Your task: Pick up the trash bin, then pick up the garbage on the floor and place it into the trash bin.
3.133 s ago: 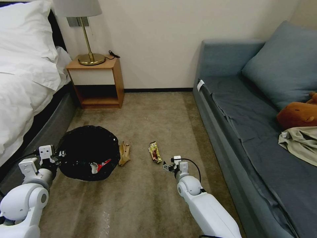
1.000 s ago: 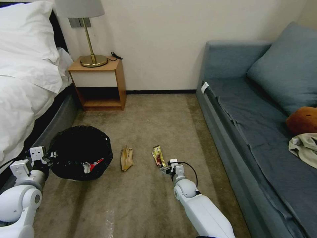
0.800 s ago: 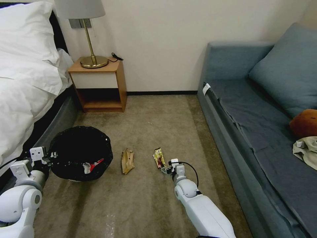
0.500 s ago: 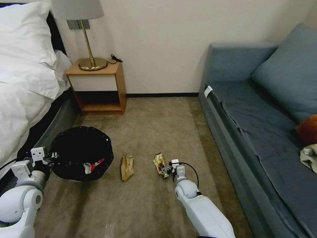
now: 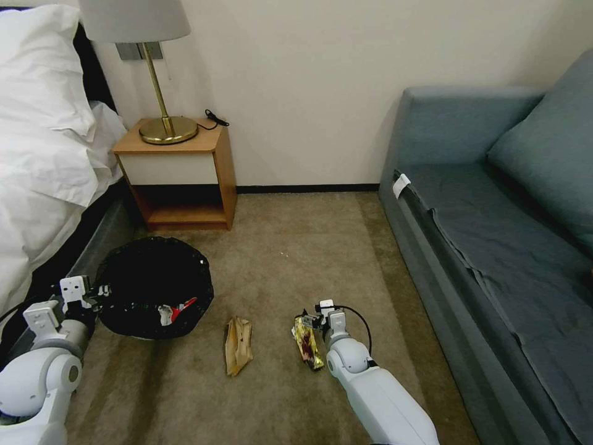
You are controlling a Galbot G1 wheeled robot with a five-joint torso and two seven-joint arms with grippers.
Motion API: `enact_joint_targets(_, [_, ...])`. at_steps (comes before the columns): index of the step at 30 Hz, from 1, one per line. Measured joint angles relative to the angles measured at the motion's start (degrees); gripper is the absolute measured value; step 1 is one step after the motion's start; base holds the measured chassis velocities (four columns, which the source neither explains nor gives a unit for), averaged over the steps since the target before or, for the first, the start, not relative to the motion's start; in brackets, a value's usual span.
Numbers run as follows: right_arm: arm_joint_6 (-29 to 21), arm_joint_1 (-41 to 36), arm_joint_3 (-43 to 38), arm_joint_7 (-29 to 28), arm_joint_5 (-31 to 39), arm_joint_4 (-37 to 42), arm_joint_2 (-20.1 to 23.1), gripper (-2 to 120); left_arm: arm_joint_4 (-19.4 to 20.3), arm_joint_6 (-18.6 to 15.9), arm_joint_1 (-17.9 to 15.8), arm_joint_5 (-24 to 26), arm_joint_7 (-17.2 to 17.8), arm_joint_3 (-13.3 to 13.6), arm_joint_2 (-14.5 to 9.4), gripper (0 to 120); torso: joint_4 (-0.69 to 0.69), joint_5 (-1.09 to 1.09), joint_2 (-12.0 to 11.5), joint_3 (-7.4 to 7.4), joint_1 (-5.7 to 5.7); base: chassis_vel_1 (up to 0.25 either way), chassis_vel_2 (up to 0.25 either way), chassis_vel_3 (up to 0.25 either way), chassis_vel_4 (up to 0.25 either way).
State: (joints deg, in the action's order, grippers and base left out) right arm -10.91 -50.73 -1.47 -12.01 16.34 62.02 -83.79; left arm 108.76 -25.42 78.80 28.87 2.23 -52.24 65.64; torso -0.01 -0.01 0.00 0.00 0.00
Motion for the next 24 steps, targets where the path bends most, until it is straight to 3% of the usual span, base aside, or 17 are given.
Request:
enact_joint_targets(15, [0.2, 0.5, 0.8, 0.2, -0.6, -0.3, 0.3, 100, -0.2, 0.3, -0.2, -0.5, -0.1, 0.6, 0.3, 4, 0.00, 0.01, 0.0, -0.01, 0.00, -0.121, 0.128, 0.124, -0.124])
enact_joint_targets(24, [-1.1, 3.0, 4.3, 0.1, 1.1, 1.3, 3.3, 100, -0.7, 0.7, -0.4, -0.8, -0.2, 1.0, 0.4, 4, 0.01, 0.01, 0.0, 0.00, 0.00, -0.063, 0.078, 0.069, -0.066])
